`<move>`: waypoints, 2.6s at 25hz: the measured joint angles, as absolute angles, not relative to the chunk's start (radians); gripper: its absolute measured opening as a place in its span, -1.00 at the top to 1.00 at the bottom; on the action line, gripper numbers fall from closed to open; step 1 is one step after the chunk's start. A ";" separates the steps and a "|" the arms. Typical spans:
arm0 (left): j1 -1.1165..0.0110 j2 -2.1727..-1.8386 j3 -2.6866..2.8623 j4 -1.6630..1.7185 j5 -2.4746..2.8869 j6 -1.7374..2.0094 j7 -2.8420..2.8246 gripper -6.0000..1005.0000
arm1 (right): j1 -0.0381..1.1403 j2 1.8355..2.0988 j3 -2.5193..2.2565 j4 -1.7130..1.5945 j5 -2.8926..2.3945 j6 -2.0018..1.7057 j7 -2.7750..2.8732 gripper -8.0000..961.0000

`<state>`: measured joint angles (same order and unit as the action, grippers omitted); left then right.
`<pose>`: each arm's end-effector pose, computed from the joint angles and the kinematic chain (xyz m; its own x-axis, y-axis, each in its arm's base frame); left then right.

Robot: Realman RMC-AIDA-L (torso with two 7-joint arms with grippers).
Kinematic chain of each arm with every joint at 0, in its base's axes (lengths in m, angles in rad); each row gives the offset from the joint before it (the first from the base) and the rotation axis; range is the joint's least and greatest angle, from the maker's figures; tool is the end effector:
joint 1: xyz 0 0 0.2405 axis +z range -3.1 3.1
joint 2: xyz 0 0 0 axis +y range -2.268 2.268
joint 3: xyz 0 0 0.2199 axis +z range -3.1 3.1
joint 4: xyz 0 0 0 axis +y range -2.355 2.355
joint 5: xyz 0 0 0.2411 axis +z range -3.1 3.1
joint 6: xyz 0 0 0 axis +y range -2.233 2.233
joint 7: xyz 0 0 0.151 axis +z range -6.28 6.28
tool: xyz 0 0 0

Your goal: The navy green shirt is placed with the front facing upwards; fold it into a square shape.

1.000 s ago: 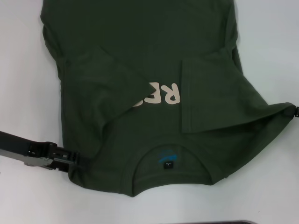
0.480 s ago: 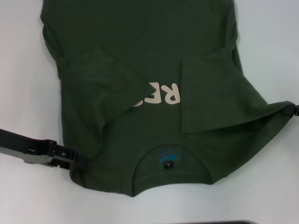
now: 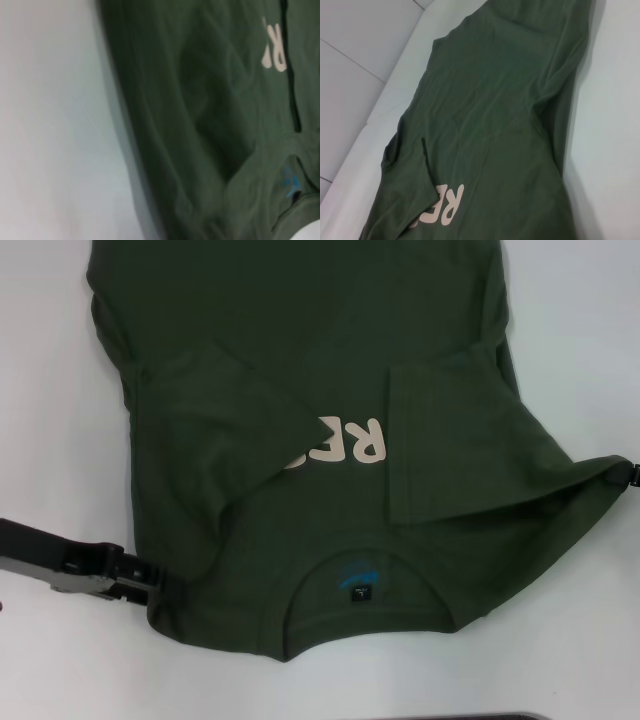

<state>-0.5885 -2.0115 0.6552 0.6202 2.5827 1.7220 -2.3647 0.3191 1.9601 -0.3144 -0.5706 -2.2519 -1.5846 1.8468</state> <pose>-0.3011 0.2939 0.0130 0.1550 0.9850 -0.0765 0.9876 -0.1524 0.0382 0.3790 0.2587 0.0708 0.2113 -0.7920 -0.5727 -0.9639 -0.2659 0.0120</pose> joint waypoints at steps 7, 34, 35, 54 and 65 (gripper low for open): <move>-0.597 -2.029 0.727 0.648 2.592 1.703 -2.349 -0.04 | 0.319 1.960 -0.313 -0.571 -2.252 -1.584 1.847 0.98; -0.592 -1.980 0.722 0.659 2.590 1.759 -2.298 0.85 | 0.278 1.986 -0.311 -0.570 -2.253 -1.589 1.831 0.98; -0.592 -1.978 0.723 0.662 2.591 1.765 -2.290 0.85 | 0.271 1.990 -0.311 -0.570 -2.254 -1.590 1.829 0.98; -0.556 -1.924 0.719 0.670 2.592 1.798 -2.205 0.86 | 0.171 2.035 -0.311 -0.478 -2.256 -1.598 1.708 0.98; -0.503 -1.940 0.710 0.671 2.592 1.785 -2.204 0.86 | 0.136 2.025 -0.308 -0.477 -2.253 -1.601 1.703 0.98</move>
<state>-0.5034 -1.9401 0.7102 0.6709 2.5922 1.7847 -2.2041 0.1363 2.0248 -0.3079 -0.4775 -2.2532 -1.6013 1.7028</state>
